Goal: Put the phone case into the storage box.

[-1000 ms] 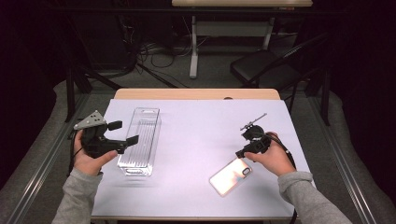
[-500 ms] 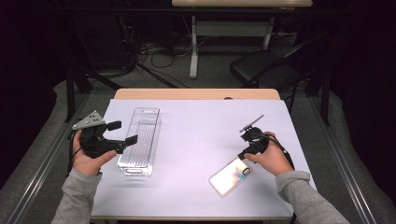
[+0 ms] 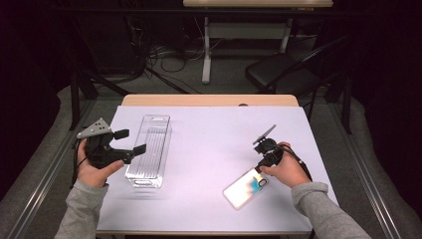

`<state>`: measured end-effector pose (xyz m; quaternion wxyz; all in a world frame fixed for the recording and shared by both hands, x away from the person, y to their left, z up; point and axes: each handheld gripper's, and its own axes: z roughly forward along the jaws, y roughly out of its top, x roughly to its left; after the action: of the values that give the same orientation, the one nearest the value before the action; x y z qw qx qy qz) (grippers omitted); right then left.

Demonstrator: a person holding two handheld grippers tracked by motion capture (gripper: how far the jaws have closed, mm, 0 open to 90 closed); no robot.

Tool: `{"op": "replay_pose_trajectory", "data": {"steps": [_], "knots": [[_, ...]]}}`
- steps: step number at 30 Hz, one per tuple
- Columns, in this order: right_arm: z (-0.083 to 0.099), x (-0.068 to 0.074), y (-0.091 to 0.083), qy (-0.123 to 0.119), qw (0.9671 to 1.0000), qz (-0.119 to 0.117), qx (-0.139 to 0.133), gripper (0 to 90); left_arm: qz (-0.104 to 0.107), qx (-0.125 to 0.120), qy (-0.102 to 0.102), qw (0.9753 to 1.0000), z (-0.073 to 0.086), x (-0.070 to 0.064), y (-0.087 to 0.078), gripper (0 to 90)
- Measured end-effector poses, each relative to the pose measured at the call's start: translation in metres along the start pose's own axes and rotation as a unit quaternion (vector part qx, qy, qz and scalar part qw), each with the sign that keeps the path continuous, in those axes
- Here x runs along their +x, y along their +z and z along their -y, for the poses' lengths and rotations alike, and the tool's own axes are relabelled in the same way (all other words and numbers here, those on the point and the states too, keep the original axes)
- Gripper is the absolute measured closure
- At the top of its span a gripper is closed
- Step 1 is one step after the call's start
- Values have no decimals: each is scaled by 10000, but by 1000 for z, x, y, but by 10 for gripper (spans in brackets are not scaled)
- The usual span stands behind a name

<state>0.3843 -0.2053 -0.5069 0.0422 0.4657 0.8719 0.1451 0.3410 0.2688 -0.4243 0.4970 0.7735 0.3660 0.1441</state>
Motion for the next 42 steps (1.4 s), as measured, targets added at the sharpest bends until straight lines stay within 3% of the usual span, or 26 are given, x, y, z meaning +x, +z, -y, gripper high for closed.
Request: {"op": "replay_pose_trajectory", "data": {"steps": [6, 10, 12, 14, 18, 20, 32, 42], "knots": [[-1, 0, 3, -85, 9999, -5, 133, 711, 0, 11, 14, 10000, 0, 0, 0, 80], [-3, 1, 4, -147, 9989, 54, 437, 729, -3, 12, -1, 10000, 0, 1, 0, 80], [-3, 1, 6, -178, 9988, 60, 450, 739, -1, 15, -2, 10000, 0, 1, 0, 80], [-2, 1, 9, -154, 9994, 42, 292, 752, -4, 20, -6, 10000, 1, 1, 1, 80], [-3, 1, 9, -222, 9982, 105, 548, 777, -10, 30, 0, 10000, 1, 1, 0, 80], [-2, 1, 12, -192, 9990, 68, 403, 781, -20, 8, -14, 10000, 1, 1, 0, 80], [-3, 0, 14, -239, 9974, 113, 663, 813, -37, 30, 3, 10000, 1, 2, 1, 82], [-3, 1, 16, -253, 9971, 142, 709, 850, -47, 5, -14, 10000, 1, 3, -1, 82]]}}
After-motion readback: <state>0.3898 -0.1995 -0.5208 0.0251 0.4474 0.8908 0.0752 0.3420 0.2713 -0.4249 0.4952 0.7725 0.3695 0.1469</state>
